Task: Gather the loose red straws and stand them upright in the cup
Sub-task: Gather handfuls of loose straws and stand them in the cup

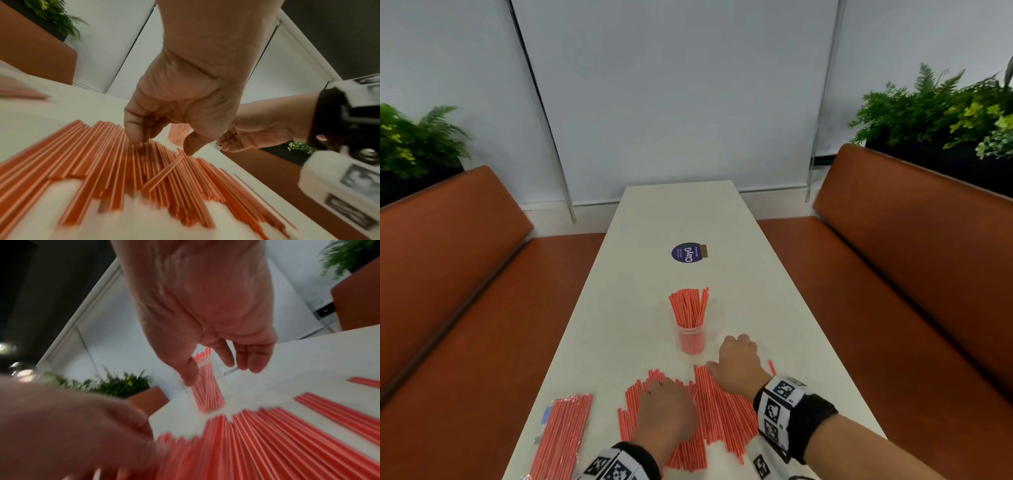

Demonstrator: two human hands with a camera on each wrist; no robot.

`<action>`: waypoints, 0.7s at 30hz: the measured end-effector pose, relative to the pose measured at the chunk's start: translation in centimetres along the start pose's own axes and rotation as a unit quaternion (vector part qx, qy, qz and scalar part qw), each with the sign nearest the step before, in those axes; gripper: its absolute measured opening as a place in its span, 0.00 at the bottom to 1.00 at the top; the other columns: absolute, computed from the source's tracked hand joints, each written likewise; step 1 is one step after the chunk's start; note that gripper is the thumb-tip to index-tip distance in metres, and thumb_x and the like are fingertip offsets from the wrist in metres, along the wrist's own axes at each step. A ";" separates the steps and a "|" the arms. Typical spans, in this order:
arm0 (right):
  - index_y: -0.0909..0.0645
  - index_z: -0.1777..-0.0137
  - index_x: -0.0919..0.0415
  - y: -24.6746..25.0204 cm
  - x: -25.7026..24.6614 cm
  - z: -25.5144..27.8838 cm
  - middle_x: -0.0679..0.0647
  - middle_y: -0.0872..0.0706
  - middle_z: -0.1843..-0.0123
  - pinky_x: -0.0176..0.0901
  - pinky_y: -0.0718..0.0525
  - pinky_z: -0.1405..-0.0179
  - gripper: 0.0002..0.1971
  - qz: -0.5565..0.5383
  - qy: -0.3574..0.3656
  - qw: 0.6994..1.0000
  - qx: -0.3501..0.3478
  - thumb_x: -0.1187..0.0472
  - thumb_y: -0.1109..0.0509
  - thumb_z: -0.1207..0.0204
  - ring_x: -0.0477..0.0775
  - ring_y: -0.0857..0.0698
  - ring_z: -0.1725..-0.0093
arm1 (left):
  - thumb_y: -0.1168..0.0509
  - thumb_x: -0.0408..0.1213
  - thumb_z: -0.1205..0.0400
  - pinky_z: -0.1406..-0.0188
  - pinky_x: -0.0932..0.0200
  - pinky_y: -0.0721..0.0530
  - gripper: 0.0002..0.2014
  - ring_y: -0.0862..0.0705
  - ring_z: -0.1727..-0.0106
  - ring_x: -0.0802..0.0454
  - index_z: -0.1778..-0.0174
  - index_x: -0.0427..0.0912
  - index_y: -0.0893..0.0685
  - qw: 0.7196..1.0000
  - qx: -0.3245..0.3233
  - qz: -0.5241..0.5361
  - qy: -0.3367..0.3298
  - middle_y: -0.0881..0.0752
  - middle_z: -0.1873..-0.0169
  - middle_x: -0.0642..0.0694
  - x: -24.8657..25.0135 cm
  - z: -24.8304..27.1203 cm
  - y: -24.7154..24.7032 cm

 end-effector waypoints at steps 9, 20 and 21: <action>0.35 0.29 0.66 -5.4 1.0 2.9 0.61 0.29 0.32 0.48 0.21 0.36 0.30 0.092 -0.041 0.995 -0.003 0.46 0.35 0.22 0.60 0.30 0.32 | 0.45 0.47 0.16 0.29 0.49 0.27 0.28 0.30 0.33 0.39 0.26 0.29 0.36 1.000 0.016 -0.026 -0.003 0.30 0.32 0.34 1.0 0.0 -1.3; 0.33 0.32 0.72 -6.1 -0.1 3.3 0.68 0.26 0.36 0.51 0.20 0.41 0.17 0.151 0.008 0.988 -0.020 0.68 0.45 0.19 0.64 0.24 0.37 | 0.40 0.24 0.22 0.32 0.53 0.26 0.25 0.27 0.36 0.41 0.28 0.28 0.35 0.999 0.011 -0.049 0.006 0.30 0.34 0.32 0.5 -1.1 -3.1; 0.34 0.31 0.71 -6.1 -0.2 3.3 0.68 0.26 0.35 0.50 0.19 0.41 0.17 0.157 0.003 0.987 -0.022 0.68 0.45 0.19 0.63 0.23 0.37 | 0.39 0.24 0.22 0.32 0.53 0.25 0.26 0.27 0.36 0.41 0.28 0.28 0.35 0.999 0.009 -0.039 0.014 0.30 0.34 0.32 0.3 -1.1 -2.9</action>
Point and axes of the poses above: each hand's wrist, its own z-axis away from the middle knuckle, its own y-axis out of the back of the hand, x = y × z, the point moved 7 cm from there along -z, towards the middle knuckle
